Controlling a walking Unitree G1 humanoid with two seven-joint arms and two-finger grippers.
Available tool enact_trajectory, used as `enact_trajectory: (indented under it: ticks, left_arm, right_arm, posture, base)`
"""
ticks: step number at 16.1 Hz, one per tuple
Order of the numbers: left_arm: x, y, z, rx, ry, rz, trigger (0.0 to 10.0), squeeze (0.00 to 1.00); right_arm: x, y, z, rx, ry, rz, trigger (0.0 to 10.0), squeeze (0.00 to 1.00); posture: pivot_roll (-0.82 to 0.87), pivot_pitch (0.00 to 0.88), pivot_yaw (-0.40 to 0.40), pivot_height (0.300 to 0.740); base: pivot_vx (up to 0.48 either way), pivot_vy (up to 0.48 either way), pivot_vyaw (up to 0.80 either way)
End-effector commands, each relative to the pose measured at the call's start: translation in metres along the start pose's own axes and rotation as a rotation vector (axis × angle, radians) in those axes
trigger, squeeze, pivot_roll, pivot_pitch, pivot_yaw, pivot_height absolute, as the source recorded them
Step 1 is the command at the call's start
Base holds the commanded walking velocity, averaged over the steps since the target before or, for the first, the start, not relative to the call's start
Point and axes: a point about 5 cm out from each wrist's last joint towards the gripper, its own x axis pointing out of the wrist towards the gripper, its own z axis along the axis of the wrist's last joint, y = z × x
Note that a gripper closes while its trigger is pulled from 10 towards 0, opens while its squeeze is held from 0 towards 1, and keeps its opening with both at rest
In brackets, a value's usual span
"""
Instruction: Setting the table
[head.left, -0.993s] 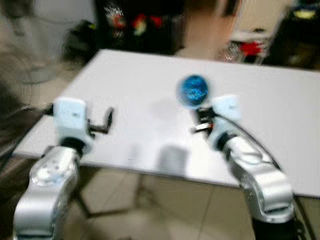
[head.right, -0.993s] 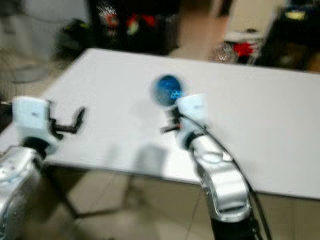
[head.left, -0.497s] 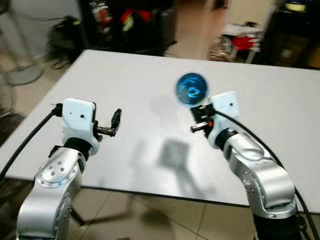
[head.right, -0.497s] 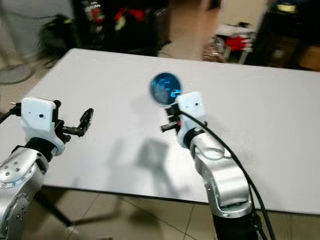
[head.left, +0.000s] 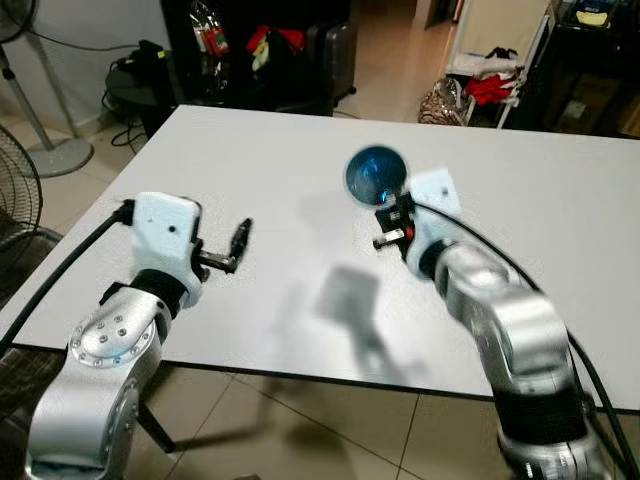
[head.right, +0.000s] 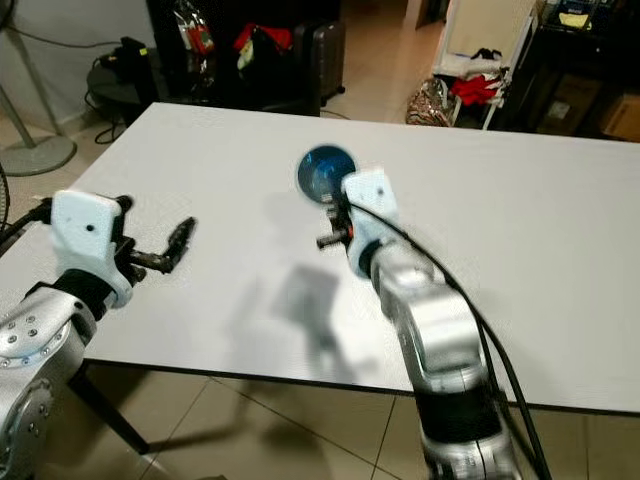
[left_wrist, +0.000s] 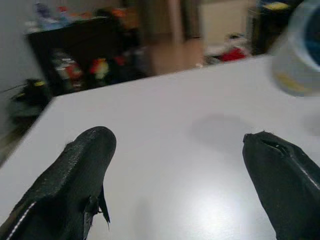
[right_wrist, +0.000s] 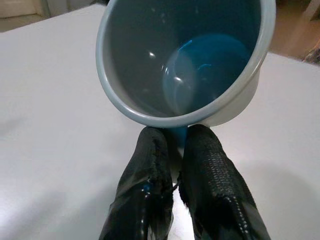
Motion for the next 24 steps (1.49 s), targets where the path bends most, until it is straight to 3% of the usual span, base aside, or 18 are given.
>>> enact_trajectory:
  ticks: [1,6,11,17,24]
  left_arm:
    - [0.001,-0.004,-0.003,0.015,0.023,-0.098,10.0,0.0]
    - [-0.006,-0.008,-0.009,0.059,0.083,-0.319,10.0,0.0]
    - [-0.009,-0.011,-0.009,0.033,0.088,-0.375,10.0,0.0]
    - [-0.008,-0.01,-0.008,0.041,0.108,-0.419,10.0,0.0]
    - [-0.007,-0.013,-0.009,0.044,0.136,-0.464,10.0,0.0]
  right_arm:
    - [0.007,-0.003,0.003,0.035,0.036,0.016,10.0,0.0]
    - [0.035,-0.002,0.015,0.221,0.187,0.097,10.0,0.0]
    - [0.051,-0.004,0.013,0.366,0.262,0.073,10.0,0.0]
    - [0.066,0.002,0.025,0.448,0.34,0.124,10.0,0.0]
    - [0.079,0.005,0.019,0.558,0.367,0.117,10.0,0.0]
  posture:
    - [-0.02,0.017,-0.007,0.74]
    - [-0.02,0.005,0.001,0.74]
    - [-0.02,0.0,0.01,0.74]
    - [-0.02,0.016,0.018,0.74]
    - [-0.01,0.028,0.027,0.74]
  base:
    - [0.0,0.0,0.0]
    - [0.0,0.0,0.0]
    - [0.0,0.0,0.0]
    - [0.0,0.0,0.0]
    - [0.0,0.0,0.0]
